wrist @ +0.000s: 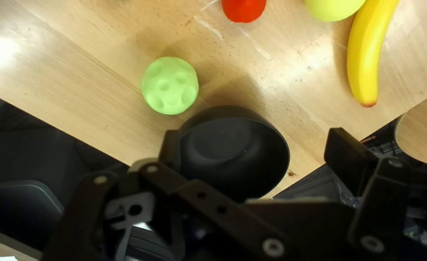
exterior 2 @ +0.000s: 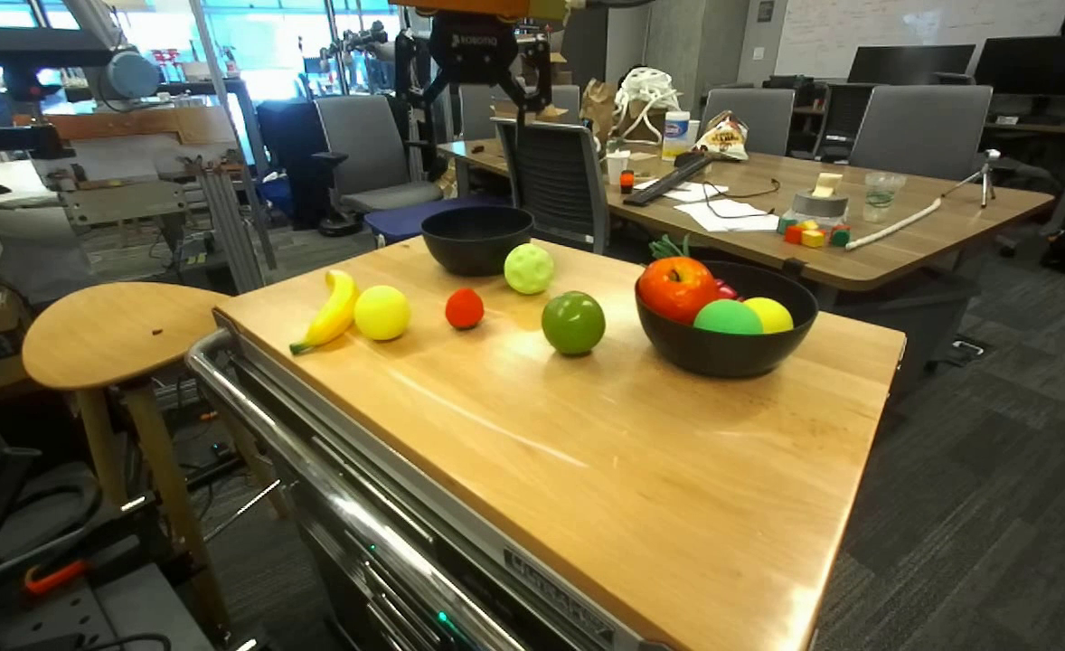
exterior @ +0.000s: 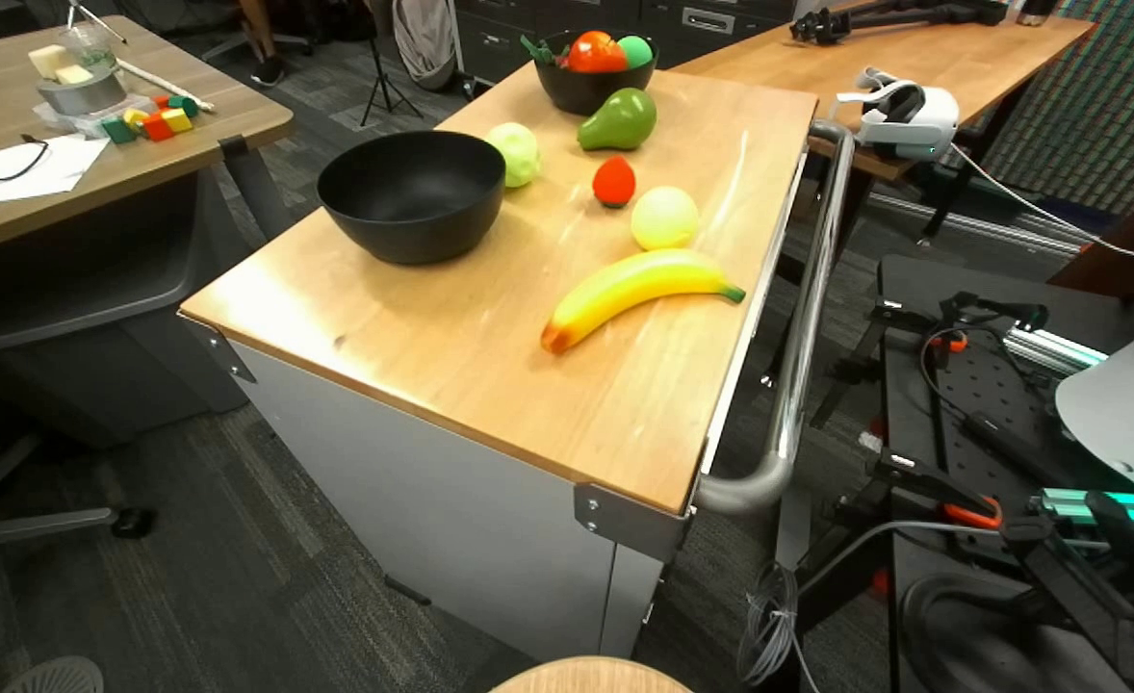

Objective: Move the fruit and vegetable toys from the bowls to the counter

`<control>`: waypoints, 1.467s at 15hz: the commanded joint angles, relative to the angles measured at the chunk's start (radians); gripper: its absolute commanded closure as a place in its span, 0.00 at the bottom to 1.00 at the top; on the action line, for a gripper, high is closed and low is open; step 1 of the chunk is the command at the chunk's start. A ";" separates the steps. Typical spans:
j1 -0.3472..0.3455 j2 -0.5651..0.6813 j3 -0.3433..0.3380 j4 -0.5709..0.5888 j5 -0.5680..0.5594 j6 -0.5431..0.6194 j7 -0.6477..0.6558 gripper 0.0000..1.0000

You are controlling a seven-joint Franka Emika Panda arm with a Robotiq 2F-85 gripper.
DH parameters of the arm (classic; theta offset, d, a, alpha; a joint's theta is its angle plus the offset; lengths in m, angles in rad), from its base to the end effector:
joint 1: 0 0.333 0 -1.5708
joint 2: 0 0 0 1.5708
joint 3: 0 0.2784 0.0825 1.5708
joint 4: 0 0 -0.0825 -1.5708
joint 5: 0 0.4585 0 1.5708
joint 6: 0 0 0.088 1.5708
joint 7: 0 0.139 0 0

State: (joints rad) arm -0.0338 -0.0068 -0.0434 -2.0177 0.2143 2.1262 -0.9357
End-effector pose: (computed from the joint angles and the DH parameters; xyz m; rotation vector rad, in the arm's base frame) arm 0.6340 -0.0337 0.3648 -2.8056 -1.1136 -0.2908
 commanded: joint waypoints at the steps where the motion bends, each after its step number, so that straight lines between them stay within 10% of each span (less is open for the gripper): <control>1: -0.001 0.033 0.003 0.033 -0.047 -0.007 0.009 0.00; 22: -0.232 0.434 -0.024 0.388 -0.085 0.201 -0.055 0.00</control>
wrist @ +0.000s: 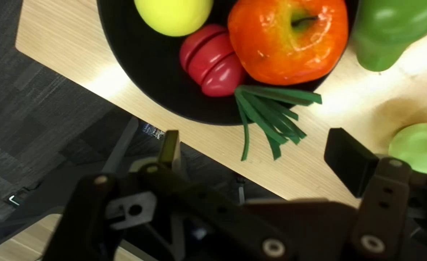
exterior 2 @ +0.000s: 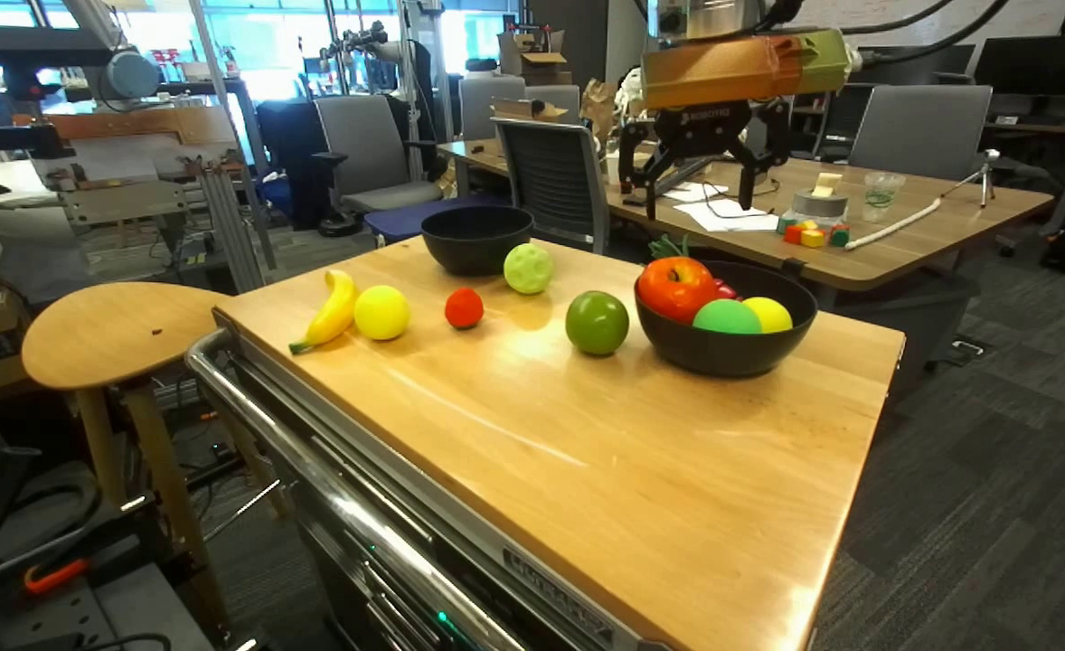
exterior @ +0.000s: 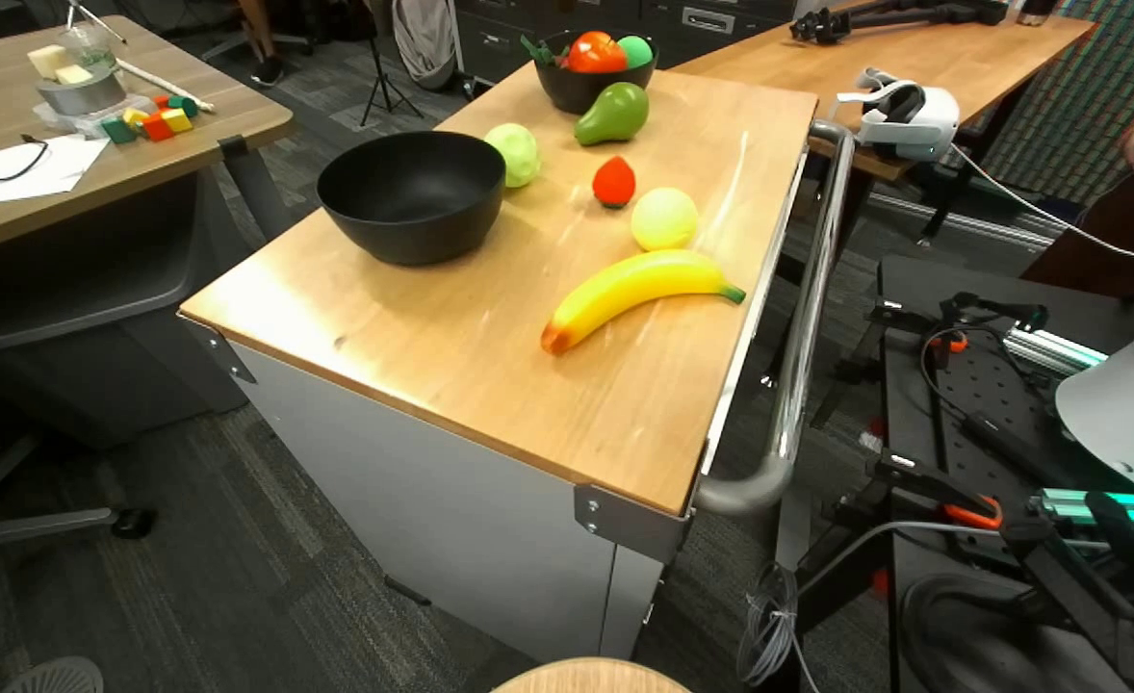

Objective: Move the fruit and vegetable toys from the bowls to the counter

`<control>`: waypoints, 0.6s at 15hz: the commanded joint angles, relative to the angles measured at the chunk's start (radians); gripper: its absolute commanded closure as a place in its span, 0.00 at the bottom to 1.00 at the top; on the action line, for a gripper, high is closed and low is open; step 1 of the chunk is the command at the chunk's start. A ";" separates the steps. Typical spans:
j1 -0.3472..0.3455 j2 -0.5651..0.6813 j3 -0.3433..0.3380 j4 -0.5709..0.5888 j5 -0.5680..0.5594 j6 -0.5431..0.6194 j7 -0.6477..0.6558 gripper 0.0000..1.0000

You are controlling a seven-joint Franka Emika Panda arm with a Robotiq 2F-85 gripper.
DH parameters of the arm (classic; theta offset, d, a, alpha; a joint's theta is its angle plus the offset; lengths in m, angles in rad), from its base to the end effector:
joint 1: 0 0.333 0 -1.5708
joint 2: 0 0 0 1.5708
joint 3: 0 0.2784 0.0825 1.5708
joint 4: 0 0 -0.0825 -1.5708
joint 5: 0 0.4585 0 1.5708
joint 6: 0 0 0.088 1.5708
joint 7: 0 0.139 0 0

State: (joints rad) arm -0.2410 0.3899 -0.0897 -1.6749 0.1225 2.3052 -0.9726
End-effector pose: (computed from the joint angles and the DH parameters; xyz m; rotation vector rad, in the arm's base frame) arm 0.7064 -0.2327 0.3015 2.9004 0.8682 0.3554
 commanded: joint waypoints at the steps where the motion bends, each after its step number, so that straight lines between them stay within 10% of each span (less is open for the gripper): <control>1: -0.028 0.045 0.027 0.044 0.005 0.025 -0.016 0.00; 7: -0.024 0.079 0.054 0.028 -0.009 0.064 -0.017 0.00; 9: -0.021 0.095 0.061 0.035 -0.016 0.074 -0.013 0.27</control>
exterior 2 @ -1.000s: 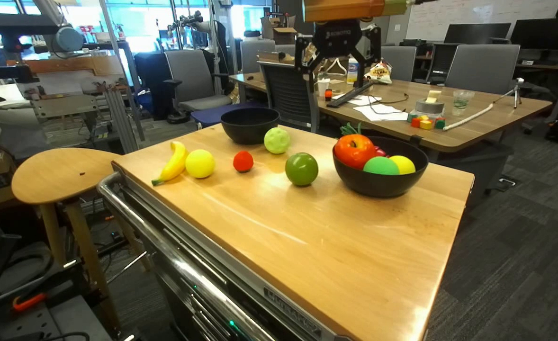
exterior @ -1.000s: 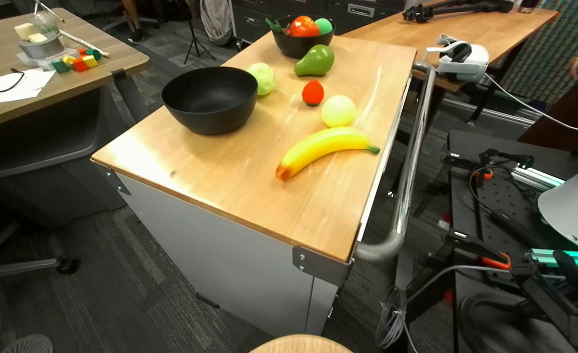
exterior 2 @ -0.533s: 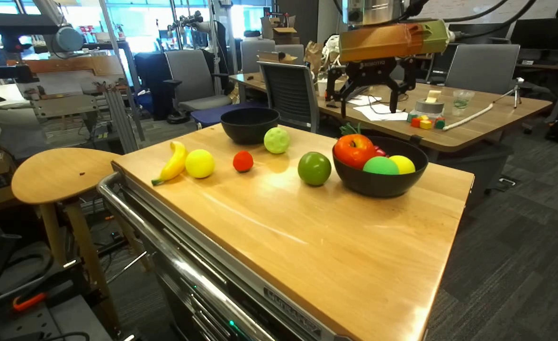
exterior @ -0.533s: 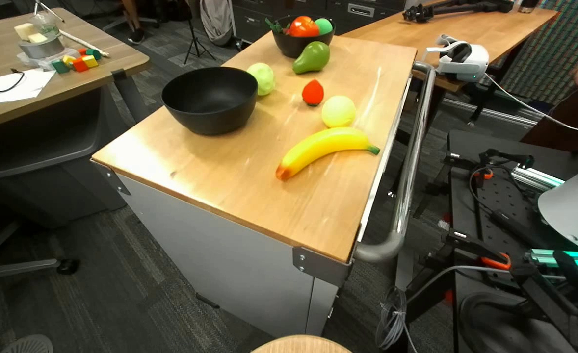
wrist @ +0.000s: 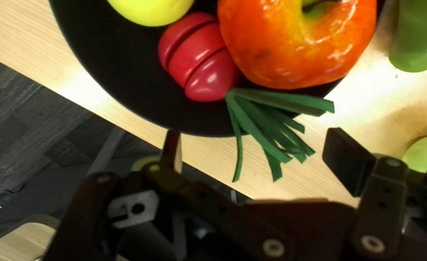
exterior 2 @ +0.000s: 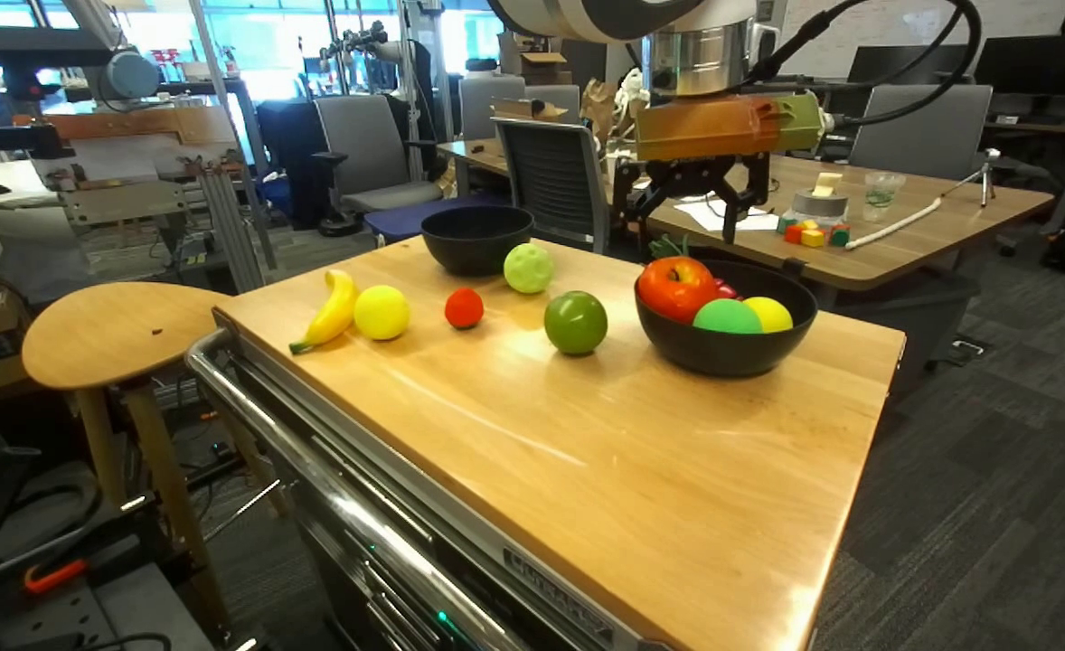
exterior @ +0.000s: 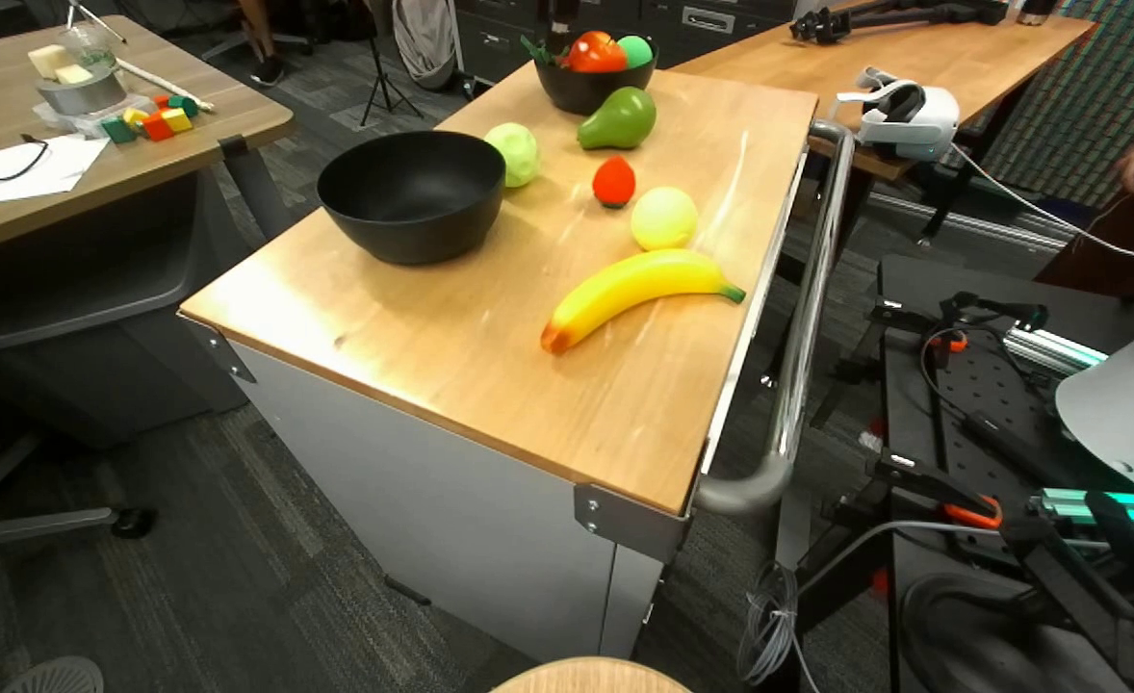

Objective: Move the fruit and vegetable toys from the bowls to the counter

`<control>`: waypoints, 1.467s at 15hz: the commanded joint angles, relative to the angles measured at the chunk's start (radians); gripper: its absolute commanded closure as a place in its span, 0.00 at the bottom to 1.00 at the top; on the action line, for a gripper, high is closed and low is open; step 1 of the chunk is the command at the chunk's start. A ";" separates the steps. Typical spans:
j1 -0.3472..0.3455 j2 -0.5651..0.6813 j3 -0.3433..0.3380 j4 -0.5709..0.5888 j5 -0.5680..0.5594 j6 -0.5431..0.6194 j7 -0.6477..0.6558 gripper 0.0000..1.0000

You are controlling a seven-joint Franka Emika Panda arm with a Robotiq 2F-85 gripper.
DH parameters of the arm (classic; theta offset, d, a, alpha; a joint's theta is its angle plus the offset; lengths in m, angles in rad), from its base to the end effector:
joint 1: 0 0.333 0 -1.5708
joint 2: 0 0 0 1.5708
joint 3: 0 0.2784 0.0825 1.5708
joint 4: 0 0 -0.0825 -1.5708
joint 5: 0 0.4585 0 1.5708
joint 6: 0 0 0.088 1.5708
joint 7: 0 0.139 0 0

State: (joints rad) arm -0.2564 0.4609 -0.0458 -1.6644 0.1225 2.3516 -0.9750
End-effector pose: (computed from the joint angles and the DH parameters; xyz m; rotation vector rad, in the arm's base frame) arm 0.7161 -0.2164 0.2591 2.9104 0.9060 0.3490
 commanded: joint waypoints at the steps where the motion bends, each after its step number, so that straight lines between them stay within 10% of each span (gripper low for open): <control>1: -0.005 0.030 0.021 0.027 -0.017 0.036 -0.011 0.34; 10: -0.008 0.036 0.033 0.028 -0.021 0.061 -0.010 1.00; 22: 0.020 -0.023 0.009 0.137 -0.119 -0.050 0.043 0.99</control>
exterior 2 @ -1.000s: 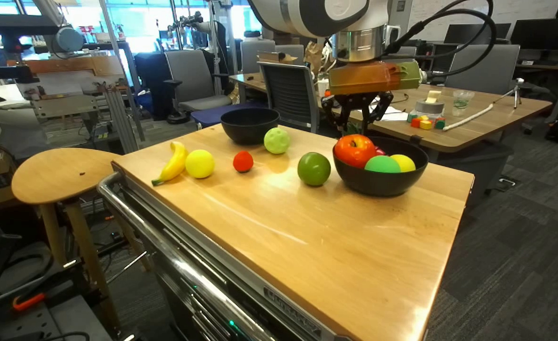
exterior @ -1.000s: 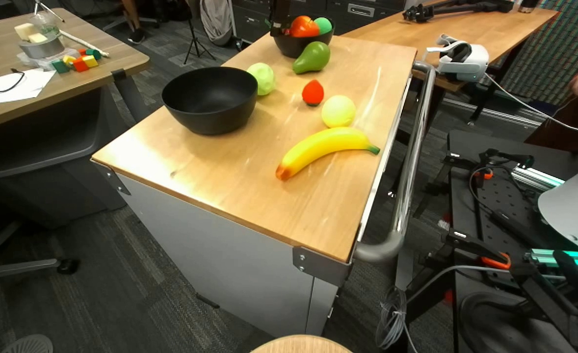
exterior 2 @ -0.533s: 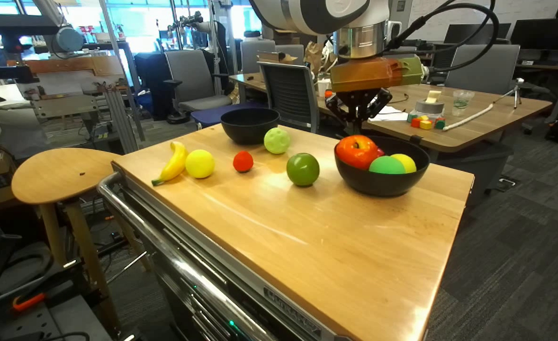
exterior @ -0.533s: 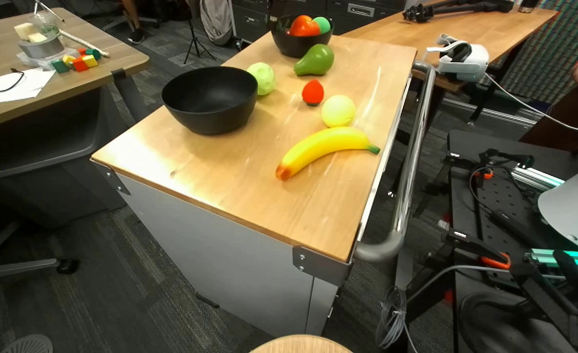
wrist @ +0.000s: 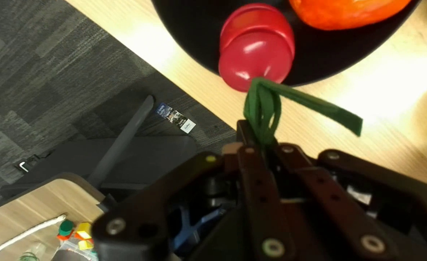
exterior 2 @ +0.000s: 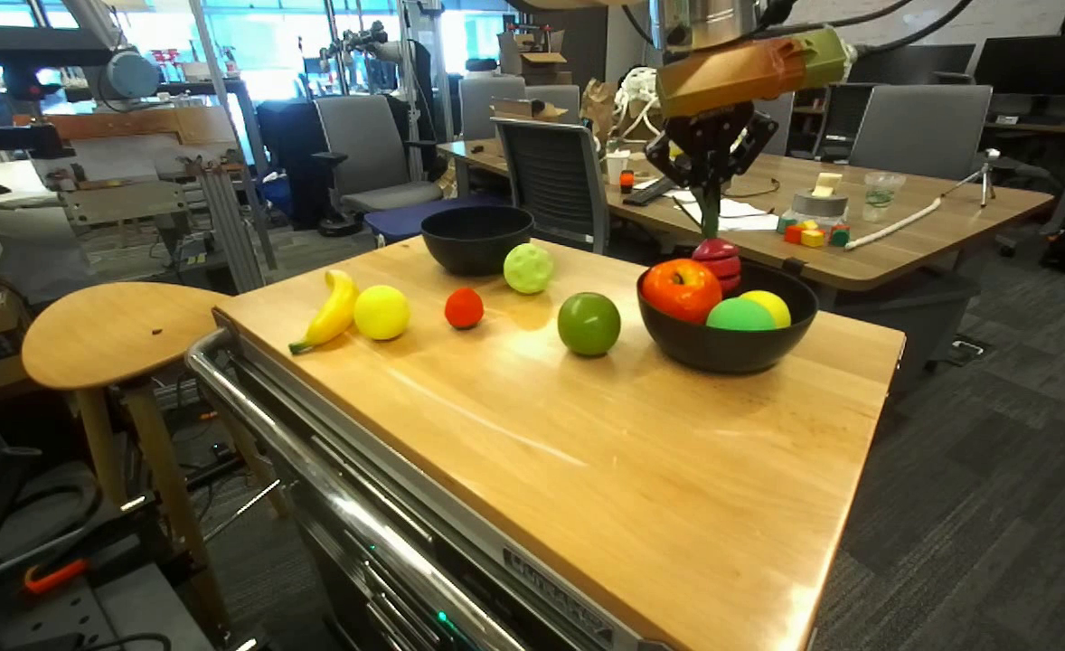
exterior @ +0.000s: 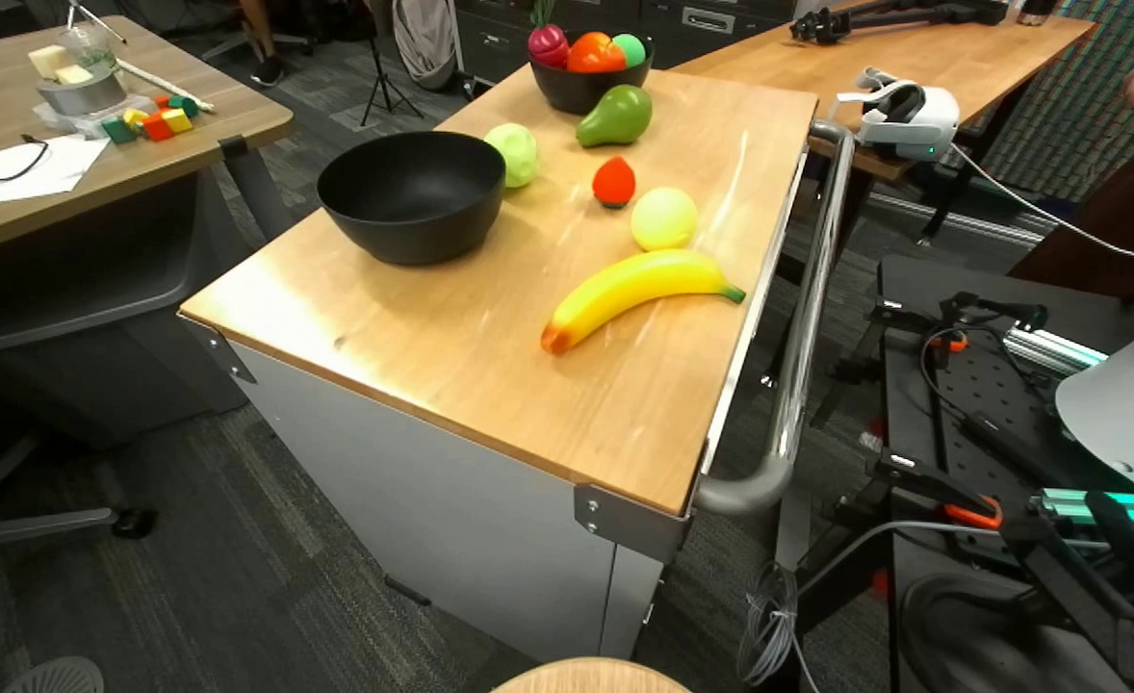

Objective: Move the fruit and vegetable toys from the bowls to the counter

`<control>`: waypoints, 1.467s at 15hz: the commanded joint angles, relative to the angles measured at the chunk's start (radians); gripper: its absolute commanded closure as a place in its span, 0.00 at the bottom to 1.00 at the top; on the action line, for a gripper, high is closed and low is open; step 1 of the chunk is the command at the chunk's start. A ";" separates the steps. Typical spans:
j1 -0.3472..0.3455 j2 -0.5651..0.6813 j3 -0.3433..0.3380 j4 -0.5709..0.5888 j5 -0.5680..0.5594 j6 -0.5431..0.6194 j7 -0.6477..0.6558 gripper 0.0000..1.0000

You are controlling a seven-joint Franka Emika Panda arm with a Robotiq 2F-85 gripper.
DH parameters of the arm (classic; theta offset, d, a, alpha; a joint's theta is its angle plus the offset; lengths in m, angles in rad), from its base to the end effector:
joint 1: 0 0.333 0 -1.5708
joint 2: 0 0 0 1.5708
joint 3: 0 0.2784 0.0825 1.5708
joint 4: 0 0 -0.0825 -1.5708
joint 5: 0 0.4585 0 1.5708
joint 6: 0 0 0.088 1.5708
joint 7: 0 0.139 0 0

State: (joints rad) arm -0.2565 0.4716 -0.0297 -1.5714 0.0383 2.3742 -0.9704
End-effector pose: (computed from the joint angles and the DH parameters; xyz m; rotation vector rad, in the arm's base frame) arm 0.7437 -0.2153 0.3058 2.7717 0.9596 0.4126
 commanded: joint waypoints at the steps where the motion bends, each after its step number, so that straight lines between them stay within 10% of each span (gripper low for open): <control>1: 0.024 -0.048 0.002 0.051 -0.030 -0.098 0.040 0.99; 8: 0.020 -0.103 0.120 0.011 0.219 -0.111 -0.027 0.99; 18: 0.026 -0.111 0.109 -0.116 0.238 -0.116 -0.011 0.98; 19: 0.024 -0.115 0.107 -0.120 0.242 -0.121 -0.007 0.71; 22: 0.031 -0.133 0.084 -0.108 0.219 -0.150 0.043 0.56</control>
State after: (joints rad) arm -0.2328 0.3880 0.0772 -1.6725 0.2536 2.2615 -0.9665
